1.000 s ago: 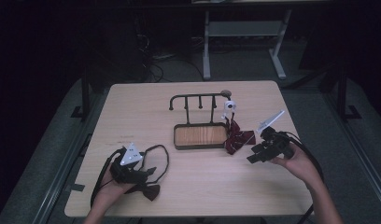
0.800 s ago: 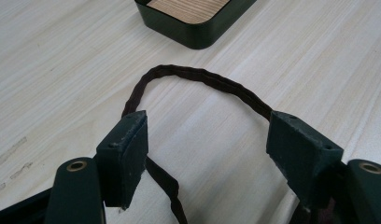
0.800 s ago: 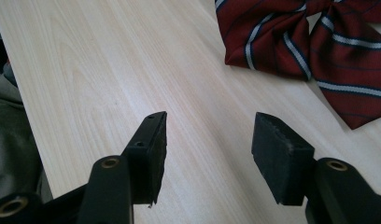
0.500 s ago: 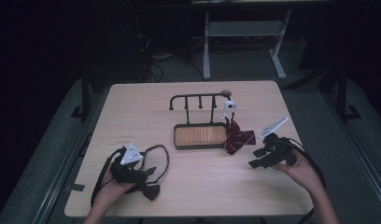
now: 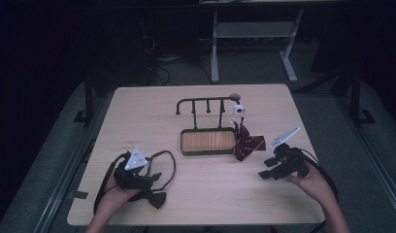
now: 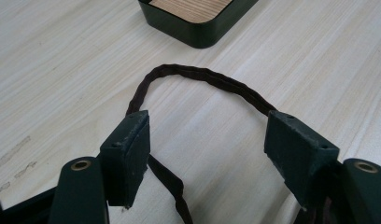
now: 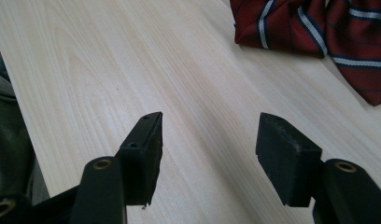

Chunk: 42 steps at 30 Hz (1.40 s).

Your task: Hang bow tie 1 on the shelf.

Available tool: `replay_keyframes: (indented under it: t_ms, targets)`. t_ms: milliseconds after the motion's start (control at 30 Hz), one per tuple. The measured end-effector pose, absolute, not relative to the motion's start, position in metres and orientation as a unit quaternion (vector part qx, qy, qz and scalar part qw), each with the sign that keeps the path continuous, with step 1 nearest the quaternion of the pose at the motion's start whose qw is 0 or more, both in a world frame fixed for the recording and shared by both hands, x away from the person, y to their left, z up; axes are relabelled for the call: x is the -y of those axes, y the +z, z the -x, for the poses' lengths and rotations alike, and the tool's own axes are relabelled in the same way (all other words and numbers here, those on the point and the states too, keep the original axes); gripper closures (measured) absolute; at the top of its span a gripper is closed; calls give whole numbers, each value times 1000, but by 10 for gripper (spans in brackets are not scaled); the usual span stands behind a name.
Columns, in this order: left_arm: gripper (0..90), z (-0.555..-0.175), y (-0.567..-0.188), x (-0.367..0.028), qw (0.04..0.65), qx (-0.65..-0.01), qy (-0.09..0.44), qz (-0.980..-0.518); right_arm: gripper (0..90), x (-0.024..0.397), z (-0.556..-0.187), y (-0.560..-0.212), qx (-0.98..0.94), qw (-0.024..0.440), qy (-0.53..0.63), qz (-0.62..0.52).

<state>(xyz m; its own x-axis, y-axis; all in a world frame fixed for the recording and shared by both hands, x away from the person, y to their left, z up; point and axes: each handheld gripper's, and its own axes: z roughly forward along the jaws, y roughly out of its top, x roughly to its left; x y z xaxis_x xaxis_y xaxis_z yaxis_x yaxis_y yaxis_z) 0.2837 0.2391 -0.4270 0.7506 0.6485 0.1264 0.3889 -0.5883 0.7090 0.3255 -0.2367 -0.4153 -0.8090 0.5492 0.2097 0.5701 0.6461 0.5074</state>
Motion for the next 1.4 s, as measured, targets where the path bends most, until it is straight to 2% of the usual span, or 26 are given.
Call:
replay_keyframes:
  t_ms: [533, 1000, 1400]
  targets:
    - [382, -313, -415, -246, 313, -324, 195, -871, 401, 239, -320, -417, 905, 18, -287, 312]
    - [441, -342, -423, -242, 283, -353, 167, -876, 401, 242, -319, -417, 904, 15, -292, 313]
    - [559, -350, -443, -244, 253, -371, 150, -881, 402, 240, -319, -416, 904, 13, -293, 310]
